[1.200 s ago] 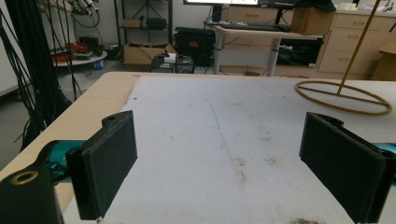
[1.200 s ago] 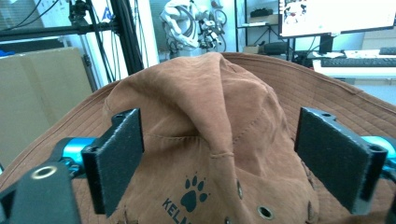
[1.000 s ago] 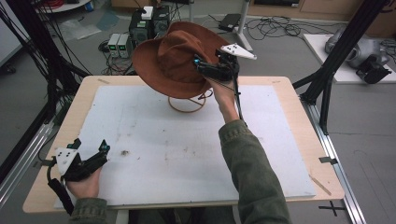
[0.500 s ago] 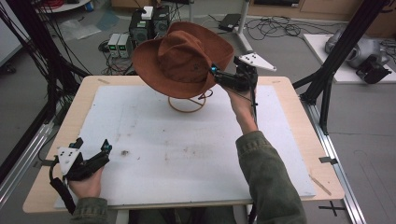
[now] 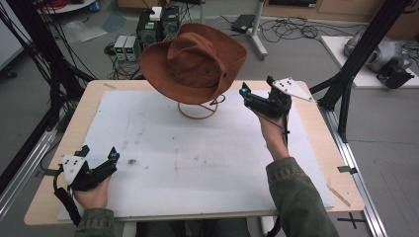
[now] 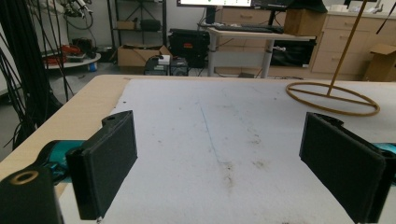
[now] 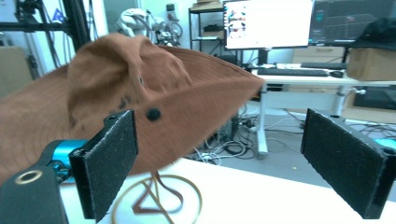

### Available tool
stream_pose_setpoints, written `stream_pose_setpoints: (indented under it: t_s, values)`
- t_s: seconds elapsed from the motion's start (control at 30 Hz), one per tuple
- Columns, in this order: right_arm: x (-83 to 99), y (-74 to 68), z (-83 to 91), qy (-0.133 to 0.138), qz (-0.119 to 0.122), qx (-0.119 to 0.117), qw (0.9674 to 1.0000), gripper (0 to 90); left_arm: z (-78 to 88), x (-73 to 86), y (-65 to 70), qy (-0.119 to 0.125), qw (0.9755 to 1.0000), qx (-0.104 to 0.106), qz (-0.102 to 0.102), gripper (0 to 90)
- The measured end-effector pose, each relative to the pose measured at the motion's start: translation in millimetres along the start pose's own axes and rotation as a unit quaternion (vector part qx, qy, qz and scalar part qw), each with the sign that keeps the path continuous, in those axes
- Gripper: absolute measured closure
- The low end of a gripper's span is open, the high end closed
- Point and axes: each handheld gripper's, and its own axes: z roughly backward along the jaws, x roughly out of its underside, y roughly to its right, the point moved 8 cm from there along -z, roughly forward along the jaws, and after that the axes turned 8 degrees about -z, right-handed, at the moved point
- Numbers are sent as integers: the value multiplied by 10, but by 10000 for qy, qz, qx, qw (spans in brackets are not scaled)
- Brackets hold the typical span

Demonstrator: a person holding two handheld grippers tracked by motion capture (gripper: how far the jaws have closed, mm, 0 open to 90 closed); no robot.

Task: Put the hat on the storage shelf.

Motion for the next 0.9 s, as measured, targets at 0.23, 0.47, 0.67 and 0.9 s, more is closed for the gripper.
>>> stream_pose_setpoints:
  t_s: [0.23, 0.47, 0.67, 0.9]
  values:
    - [188, 113, 258, 154, -58, 29, 9999, 105, -4, 1, 4, 10, 10000, -8, 20, 114]
    - [250, 165, 445, 244, -76, 39, 9997, 106, -2, 5, 1, 4, 10000, -10, 25, 114]
    - [450, 274, 607, 185, -96, 135, 9997, 106, -5, 7, 5, 1, 10000, -10, 21, 114]
    - [736, 474, 816, 79, -236, 374, 9990, 107, -12, 6, 16, -5, 10000, -6, 0, 114]
